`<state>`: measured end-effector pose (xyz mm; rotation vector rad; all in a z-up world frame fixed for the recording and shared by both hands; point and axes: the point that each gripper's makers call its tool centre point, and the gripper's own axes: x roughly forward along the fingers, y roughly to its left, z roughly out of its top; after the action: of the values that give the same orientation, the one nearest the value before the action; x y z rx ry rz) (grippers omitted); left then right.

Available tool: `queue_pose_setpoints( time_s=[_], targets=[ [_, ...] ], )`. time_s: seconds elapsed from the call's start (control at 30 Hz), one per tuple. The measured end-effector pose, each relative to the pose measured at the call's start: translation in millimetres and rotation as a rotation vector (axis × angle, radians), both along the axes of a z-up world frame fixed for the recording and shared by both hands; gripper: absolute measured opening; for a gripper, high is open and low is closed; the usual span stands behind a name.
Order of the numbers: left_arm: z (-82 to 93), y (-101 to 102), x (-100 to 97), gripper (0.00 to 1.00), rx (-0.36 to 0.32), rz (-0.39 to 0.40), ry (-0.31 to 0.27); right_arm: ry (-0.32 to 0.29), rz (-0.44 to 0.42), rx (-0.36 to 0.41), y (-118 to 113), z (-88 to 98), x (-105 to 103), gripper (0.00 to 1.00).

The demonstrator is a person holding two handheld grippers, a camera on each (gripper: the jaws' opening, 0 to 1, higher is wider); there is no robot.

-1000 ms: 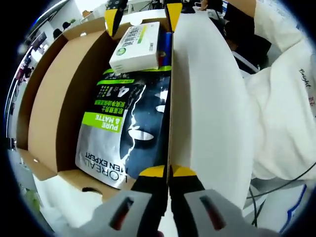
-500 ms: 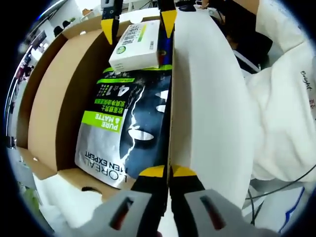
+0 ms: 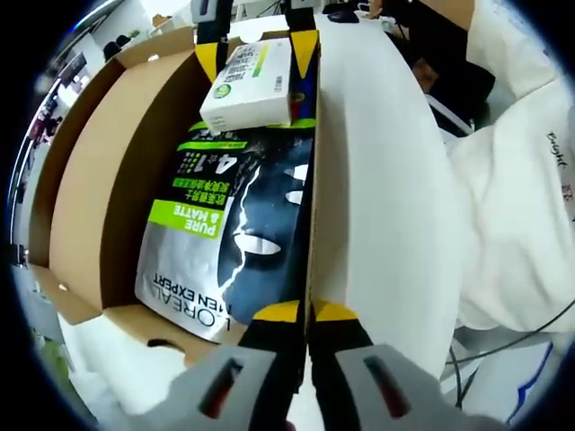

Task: Operate the shoe box by opening the lid, removing the specified soft item, and placing it in the target area until the item is outside and the box remains undamaged.

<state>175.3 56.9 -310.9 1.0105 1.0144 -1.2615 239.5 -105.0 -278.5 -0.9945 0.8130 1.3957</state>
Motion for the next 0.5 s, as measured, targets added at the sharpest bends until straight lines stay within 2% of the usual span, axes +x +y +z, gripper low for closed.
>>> queue_pose_setpoints(
  time_s=[0.13, 0.37, 0.4, 0.47, 0.5],
  targets=[
    [-0.5, 0, 0.2, 0.01, 0.004, -0.003, -0.004, 0.003, -0.011, 0.000, 2, 2.0, 0, 0.45],
    [-0.1, 0, 2.8, 0.01, 0.006, 0.005, -0.002, -0.013, -0.008, 0.012, 4, 18.3, 1, 0.45],
    [0.0, 0, 2.9, 0.01, 0.006, 0.006, -0.003, -0.020, -0.005, 0.005, 2, 20.1, 1, 0.45],
    [0.4, 0, 4.7, 0.01, 0.010, 0.000, -0.006, -0.072, 0.000, -0.005, 0, 26.0, 8, 0.45],
    [0.5, 0, 4.8, 0.01, 0.011, 0.000, -0.006, -0.067, -0.016, 0.003, 0, 28.2, 8, 0.44]
  ],
)
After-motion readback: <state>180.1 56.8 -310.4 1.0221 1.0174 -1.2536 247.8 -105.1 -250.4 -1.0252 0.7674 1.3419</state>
